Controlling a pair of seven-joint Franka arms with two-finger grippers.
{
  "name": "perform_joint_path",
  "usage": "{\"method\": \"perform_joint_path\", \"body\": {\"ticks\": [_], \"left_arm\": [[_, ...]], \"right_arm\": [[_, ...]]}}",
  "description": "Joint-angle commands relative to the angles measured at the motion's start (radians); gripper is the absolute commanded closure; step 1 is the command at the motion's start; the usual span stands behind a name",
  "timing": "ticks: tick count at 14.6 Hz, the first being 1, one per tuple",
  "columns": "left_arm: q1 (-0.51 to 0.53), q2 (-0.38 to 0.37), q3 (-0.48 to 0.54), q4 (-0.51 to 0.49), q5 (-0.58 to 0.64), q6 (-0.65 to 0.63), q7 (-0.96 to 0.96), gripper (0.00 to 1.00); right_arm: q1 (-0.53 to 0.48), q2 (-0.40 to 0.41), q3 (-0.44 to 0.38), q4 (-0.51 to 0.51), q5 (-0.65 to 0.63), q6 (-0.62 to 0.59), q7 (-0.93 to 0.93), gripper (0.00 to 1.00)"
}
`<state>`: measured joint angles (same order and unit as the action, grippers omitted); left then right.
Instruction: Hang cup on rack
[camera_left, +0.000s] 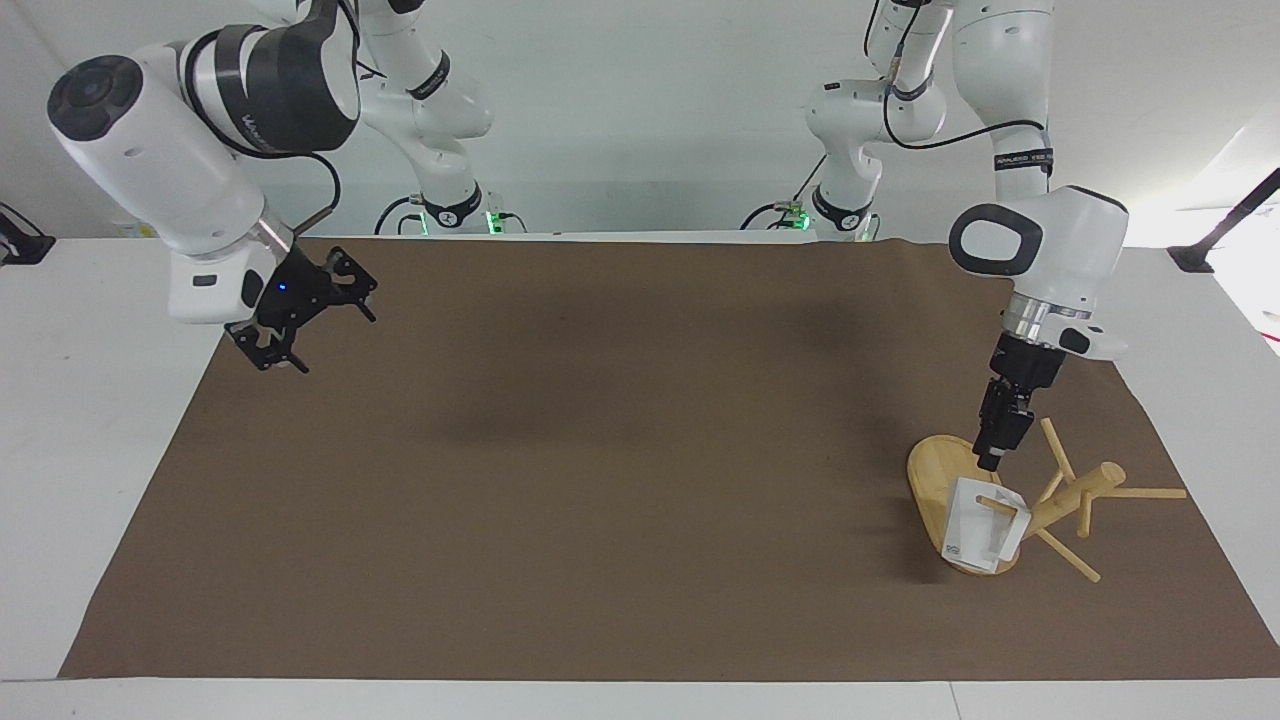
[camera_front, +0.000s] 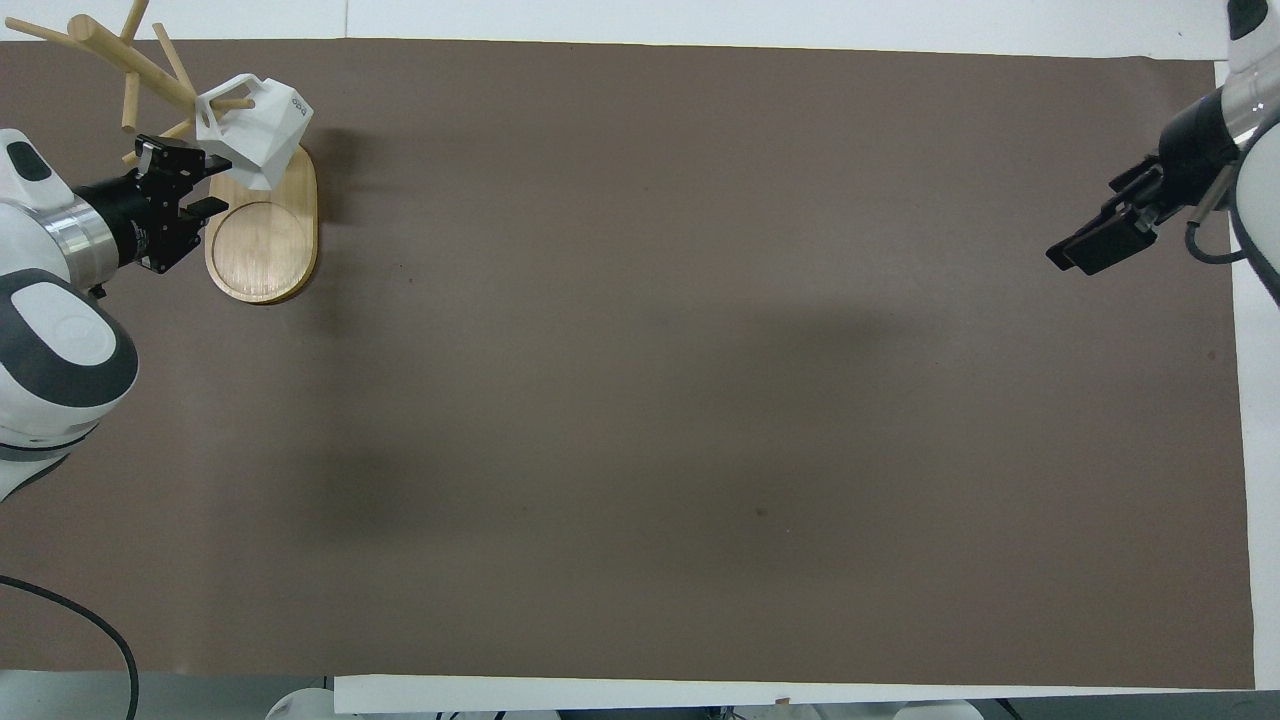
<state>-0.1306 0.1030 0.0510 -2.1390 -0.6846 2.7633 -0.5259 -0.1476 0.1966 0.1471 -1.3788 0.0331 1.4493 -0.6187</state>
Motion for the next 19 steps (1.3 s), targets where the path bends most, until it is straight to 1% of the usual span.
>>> {"method": "perform_joint_path", "body": {"ticks": [1,2,4,5,6,7,8,9,10,12,13,14,15,19], "left_arm": [[0.049,-0.032,0.007,0.025,0.063,-0.133,0.015,0.0],[0.072,-0.043,0.006,0.06,0.126,-0.208,0.014,0.0],[0.108,-0.048,0.007,0.15,0.264,-0.414,0.015,0.0],[0.118,-0.052,0.007,0.21,0.355,-0.524,0.02,0.0],[0.124,-0.054,0.006,0.287,0.446,-0.653,0.024,0.0],[0.123,-0.051,0.004,0.365,0.506,-0.783,0.029,0.0],[0.12,-0.046,0.004,0.431,0.542,-0.88,0.033,0.0],[0.112,-0.045,0.003,0.488,0.574,-0.971,0.065,0.0],[0.109,-0.043,-0.006,0.543,0.611,-1.058,0.154,0.0],[0.079,-0.04,-0.017,0.641,0.719,-1.206,0.307,0.0],[0.072,-0.034,-0.02,0.683,0.741,-1.279,0.354,0.0],[0.074,-0.032,-0.02,0.701,0.744,-1.31,0.439,0.0],[0.074,-0.034,-0.014,0.702,0.744,-1.315,0.525,0.0],[0.075,-0.039,-0.014,0.699,0.74,-1.318,0.601,0.0]], "right_arm": [[-0.01,-0.052,-0.001,0.034,-0.035,-0.09,0.192,0.0],[-0.012,-0.071,-0.001,0.032,-0.042,-0.119,0.252,0.0],[-0.015,-0.083,-0.004,0.03,-0.041,-0.161,0.362,0.0],[-0.003,-0.101,-0.018,0.017,-0.042,-0.161,0.401,0.0],[0.029,-0.126,-0.074,-0.015,-0.044,-0.159,0.431,0.0],[0.095,-0.149,-0.146,-0.041,-0.044,-0.153,0.45,0.0],[0.12,-0.154,-0.202,-0.051,-0.036,-0.153,0.473,0.0],[0.128,-0.158,-0.219,-0.052,-0.036,-0.155,0.479,0.0],[0.137,-0.173,-0.219,-0.066,-0.047,-0.156,0.482,0.0],[0.14,-0.21,-0.222,-0.127,-0.05,-0.144,0.493,0.0],[0.14,-0.213,-0.222,-0.132,-0.071,-0.142,0.499,0.0],[0.141,-0.213,-0.221,-0.134,-0.106,-0.138,0.499,0.0],[0.141,-0.217,-0.221,-0.137,-0.116,-0.138,0.501,0.0],[0.14,-0.23,-0.222,-0.16,-0.113,-0.141,0.501,0.0]]}}
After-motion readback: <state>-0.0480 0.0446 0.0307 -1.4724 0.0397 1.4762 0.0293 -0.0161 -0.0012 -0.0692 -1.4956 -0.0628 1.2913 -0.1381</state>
